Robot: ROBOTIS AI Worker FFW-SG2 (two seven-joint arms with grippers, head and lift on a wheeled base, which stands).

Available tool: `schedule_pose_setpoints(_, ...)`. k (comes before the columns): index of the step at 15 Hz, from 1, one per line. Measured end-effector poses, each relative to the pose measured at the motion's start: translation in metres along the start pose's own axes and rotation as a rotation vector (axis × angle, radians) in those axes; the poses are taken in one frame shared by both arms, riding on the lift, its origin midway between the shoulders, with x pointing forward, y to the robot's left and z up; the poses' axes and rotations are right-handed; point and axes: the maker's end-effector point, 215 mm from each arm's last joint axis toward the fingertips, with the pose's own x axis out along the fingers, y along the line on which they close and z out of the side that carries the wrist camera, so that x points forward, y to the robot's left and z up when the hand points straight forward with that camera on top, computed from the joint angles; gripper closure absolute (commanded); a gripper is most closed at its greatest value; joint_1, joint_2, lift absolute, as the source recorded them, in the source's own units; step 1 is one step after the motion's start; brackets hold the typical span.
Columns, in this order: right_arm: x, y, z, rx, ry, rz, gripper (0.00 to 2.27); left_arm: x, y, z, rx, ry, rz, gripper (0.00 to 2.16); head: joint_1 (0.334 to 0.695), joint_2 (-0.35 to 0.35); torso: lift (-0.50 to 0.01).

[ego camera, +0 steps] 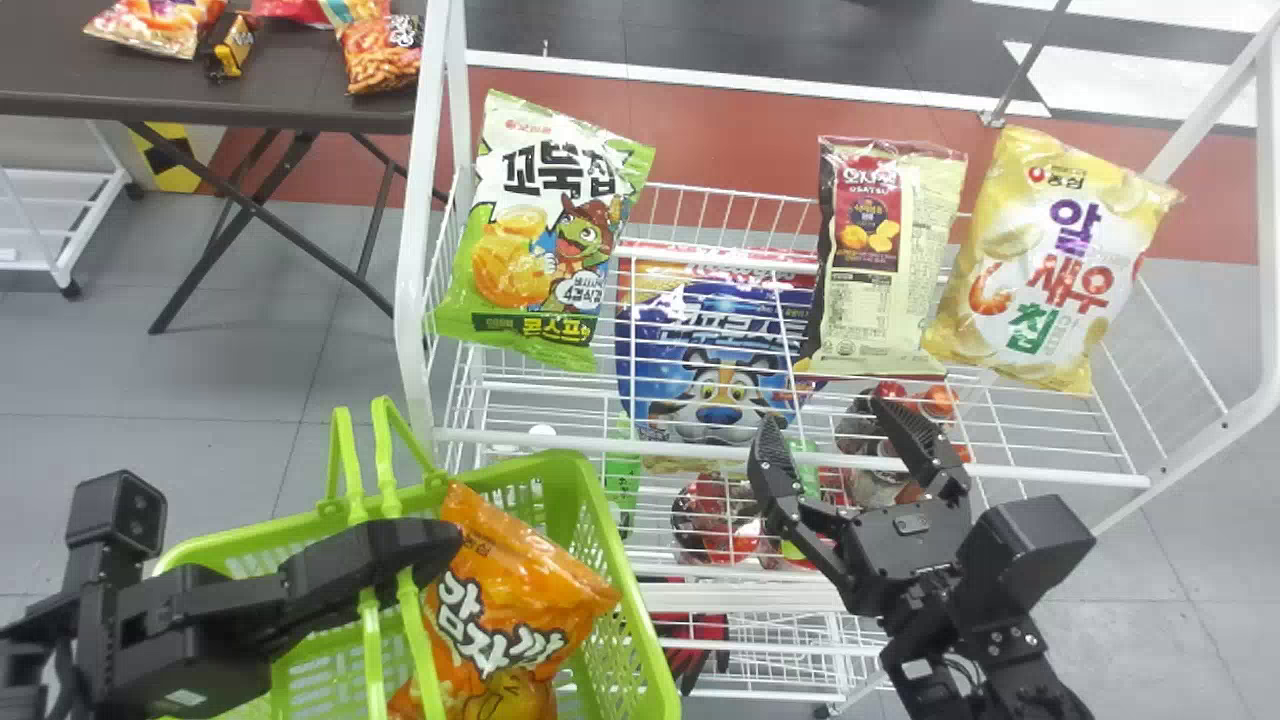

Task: Hold basket handle with left hand then pick Gamjakkang with right hand and place into basket

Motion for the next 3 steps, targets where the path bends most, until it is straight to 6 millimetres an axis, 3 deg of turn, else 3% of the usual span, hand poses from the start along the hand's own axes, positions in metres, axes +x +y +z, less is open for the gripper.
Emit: schedule_pose_setpoints(3,0.0000,0.0000,-0.0003,0.000,0.001,0.000,0.09,-0.0002,-0.0005,0.0001,0.000,-0.001,-0.002,2.14,0.695,-0.146,-0.017)
